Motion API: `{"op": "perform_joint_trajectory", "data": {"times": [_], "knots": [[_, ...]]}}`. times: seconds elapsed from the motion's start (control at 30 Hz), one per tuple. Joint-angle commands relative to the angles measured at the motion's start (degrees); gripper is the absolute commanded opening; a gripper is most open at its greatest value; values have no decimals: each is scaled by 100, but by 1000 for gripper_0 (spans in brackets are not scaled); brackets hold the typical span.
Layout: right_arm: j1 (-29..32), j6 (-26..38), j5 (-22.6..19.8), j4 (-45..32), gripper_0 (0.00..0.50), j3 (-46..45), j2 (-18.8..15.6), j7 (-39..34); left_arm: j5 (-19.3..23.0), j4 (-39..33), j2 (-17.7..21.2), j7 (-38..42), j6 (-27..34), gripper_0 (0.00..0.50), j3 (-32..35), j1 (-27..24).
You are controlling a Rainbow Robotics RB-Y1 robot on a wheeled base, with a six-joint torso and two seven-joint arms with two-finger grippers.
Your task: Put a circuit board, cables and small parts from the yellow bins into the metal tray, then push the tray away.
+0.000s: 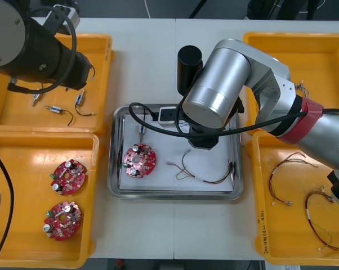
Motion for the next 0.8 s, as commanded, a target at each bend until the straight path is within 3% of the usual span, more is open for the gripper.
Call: {"op": "perform_joint_trajectory", "data": {"times": [0.03,0.17,0.8], "knots": [[-240,41,65,-206,0,-172,119,31,103,-433,-89,721,37,4,321,269],[-240,41,65,-206,0,-172,119,31,261,-564,-80,686,37,3,427,445],[-205,58,127,-145,0,-155,207,48,261,-494,-80,721,37,1,418,304]]}}
